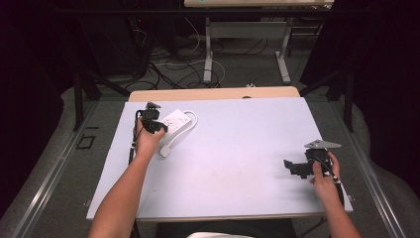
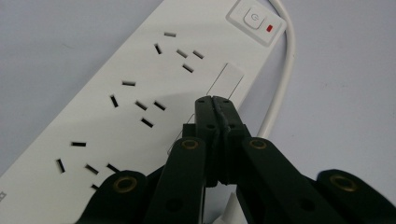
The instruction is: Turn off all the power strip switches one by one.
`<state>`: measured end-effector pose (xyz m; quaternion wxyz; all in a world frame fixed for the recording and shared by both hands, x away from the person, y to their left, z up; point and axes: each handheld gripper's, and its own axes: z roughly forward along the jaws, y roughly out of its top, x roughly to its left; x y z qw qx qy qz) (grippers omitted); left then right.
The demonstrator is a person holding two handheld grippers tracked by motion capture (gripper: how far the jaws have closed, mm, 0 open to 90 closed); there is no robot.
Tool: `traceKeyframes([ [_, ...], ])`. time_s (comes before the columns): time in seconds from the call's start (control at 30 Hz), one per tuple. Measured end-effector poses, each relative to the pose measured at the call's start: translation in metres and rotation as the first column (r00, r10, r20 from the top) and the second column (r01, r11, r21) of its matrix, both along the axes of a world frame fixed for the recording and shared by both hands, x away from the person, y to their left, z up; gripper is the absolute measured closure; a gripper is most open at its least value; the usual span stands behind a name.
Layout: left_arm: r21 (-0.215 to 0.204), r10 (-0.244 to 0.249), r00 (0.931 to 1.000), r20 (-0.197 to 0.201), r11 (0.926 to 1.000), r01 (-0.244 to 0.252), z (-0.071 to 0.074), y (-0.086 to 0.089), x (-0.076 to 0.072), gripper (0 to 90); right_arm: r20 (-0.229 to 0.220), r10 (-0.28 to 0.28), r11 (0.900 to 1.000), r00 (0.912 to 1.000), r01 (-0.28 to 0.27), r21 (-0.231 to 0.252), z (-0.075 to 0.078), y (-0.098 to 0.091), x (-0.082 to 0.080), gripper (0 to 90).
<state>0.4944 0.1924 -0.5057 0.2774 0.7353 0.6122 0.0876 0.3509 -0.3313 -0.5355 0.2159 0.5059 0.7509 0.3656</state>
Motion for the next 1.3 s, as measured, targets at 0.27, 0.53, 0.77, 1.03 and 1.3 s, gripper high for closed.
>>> traceKeyframes([
  [0.27,-0.005,0.000,1.0000,-0.004,1.0000,0.000,-0.002,0.006,-0.005,90.0,-0.001,0.000,1.0000,1.0000,0.000,0.000,0.000,0.000,0.000,0.0],
  [0.53,-0.005,0.013,0.9999,-0.007,0.9999,-0.013,-0.002,0.010,-0.006,90.0,-0.001,-0.005,1.0000,1.0000,0.005,0.001,0.000,0.000,0.000,0.0],
  [0.77,0.002,0.015,0.9998,-0.009,0.9999,-0.015,-0.004,0.010,-0.006,90.0,-0.001,-0.006,1.0000,1.0000,0.006,-0.001,0.001,0.000,-0.001,0.0],
  [1.03,-0.003,0.018,0.9996,-0.021,0.9998,-0.018,-0.009,0.013,-0.006,90.0,-0.001,-0.009,1.0000,1.0000,0.009,0.002,0.000,0.000,0.000,0.0],
  [1.3,-0.004,0.020,0.9996,-0.021,0.9998,-0.020,-0.009,0.012,-0.005,90.0,-0.002,-0.004,1.0000,1.0000,0.004,-0.002,0.000,0.000,0.000,0.0],
])
